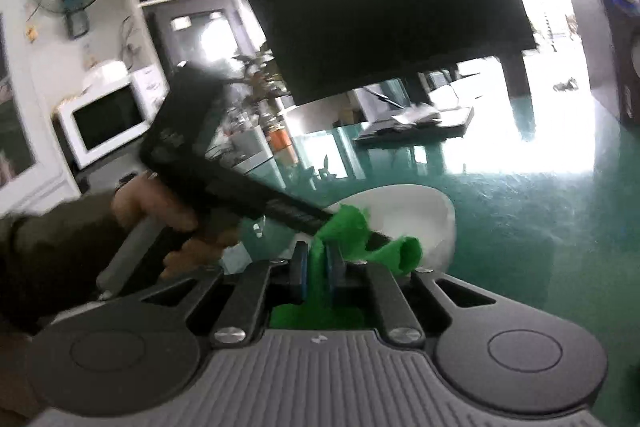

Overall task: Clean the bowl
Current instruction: 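Rub the green cloth over the bowl's rim and inside with the right gripper while the left holds it, then press the cloth into the bowl's inside with the right gripper while the left gripper holds it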

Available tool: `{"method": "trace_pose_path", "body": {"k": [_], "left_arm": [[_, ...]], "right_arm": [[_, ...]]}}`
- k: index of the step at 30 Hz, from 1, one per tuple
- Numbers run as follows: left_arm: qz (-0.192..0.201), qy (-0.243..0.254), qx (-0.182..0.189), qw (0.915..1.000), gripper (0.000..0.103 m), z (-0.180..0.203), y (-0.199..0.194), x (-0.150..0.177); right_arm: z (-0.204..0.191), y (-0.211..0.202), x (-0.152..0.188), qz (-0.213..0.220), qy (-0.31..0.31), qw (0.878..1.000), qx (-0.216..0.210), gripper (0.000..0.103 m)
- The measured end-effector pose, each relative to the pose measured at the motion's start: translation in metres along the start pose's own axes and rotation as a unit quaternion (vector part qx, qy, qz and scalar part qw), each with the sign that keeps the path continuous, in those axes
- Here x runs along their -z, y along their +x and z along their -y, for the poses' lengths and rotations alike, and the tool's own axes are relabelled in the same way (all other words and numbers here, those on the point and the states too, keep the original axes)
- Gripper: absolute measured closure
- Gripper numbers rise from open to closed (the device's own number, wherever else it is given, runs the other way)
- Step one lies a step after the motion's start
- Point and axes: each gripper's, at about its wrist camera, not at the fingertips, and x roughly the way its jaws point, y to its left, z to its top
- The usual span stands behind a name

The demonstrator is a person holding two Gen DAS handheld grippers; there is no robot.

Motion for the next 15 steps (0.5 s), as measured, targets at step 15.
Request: {"method": "trace_pose_path", "body": {"k": [15], "left_arm": [[0.004,0.006,-0.014,0.9999,0.071,0.006,-0.001,0.001]], "right_arm": [[-0.005,0.005,0.003,-0.009,-0.016,1.000,0.000,0.098]]}}
